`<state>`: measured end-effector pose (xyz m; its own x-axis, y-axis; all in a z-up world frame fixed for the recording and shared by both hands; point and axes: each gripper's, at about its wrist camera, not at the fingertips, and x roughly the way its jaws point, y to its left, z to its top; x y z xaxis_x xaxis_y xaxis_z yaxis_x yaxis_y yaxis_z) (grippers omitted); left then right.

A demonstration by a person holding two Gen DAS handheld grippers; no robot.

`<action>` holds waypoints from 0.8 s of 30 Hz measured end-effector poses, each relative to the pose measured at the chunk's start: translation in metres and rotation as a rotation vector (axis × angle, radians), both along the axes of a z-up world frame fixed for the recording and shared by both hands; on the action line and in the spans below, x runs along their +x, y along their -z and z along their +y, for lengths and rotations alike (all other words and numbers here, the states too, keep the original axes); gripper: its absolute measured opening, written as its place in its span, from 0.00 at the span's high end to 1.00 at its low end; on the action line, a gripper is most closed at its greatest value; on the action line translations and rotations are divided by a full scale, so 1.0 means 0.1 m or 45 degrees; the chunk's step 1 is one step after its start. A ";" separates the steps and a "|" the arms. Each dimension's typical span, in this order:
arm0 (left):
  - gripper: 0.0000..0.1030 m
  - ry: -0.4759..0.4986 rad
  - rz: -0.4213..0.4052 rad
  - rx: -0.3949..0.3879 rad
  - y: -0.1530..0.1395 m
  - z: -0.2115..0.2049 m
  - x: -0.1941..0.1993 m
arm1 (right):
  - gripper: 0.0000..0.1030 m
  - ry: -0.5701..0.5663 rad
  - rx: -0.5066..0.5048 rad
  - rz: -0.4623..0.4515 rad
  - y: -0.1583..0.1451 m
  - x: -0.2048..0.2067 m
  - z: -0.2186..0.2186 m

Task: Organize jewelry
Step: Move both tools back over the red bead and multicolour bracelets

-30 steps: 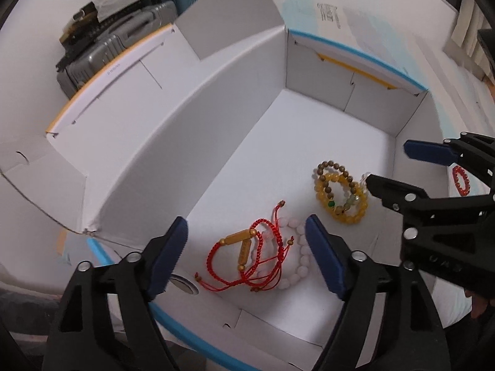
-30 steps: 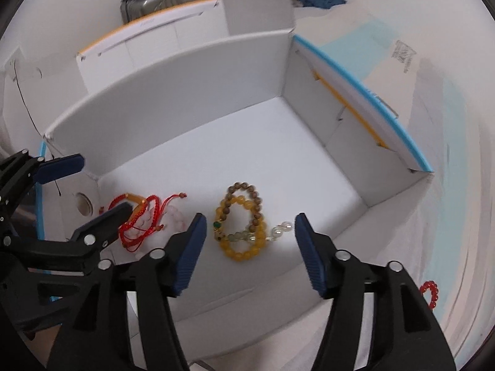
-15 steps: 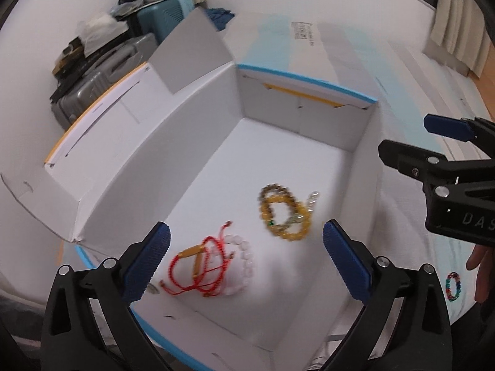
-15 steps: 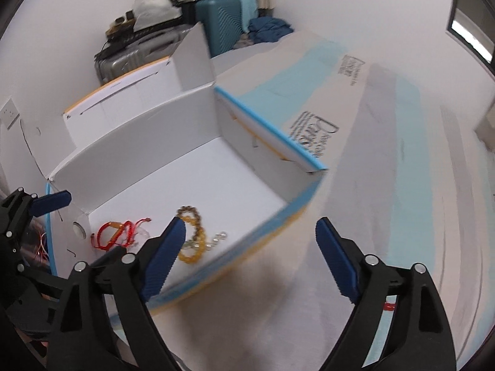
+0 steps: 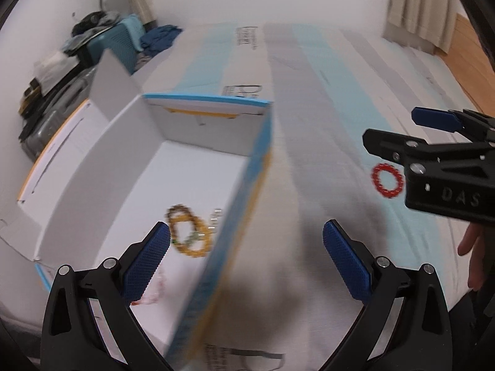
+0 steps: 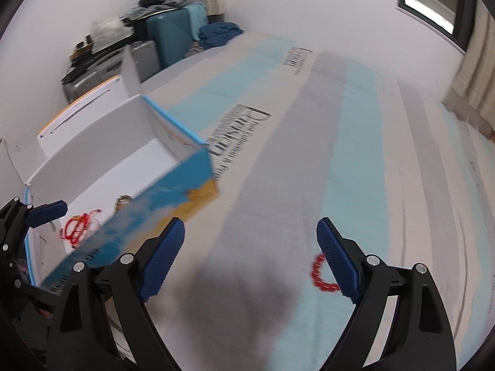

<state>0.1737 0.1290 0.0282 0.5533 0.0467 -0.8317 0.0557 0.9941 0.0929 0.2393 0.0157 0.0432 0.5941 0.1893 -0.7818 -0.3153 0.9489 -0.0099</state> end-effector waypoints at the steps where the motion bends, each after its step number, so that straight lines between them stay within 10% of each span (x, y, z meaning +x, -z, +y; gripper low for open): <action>1: 0.06 0.011 0.000 -0.004 0.02 -0.08 -0.01 | 0.19 0.008 -0.002 0.001 0.01 0.00 -0.06; 24: 0.06 0.242 0.062 -0.091 0.68 -1.29 -0.42 | 0.19 0.124 -0.017 0.084 0.63 0.08 -0.96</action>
<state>0.1314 0.0003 -0.0400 0.5059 -0.1148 -0.8549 0.2459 0.9692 0.0154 0.2476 -0.0800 -0.0202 0.5566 0.1223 -0.8217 -0.2220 0.9750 -0.0052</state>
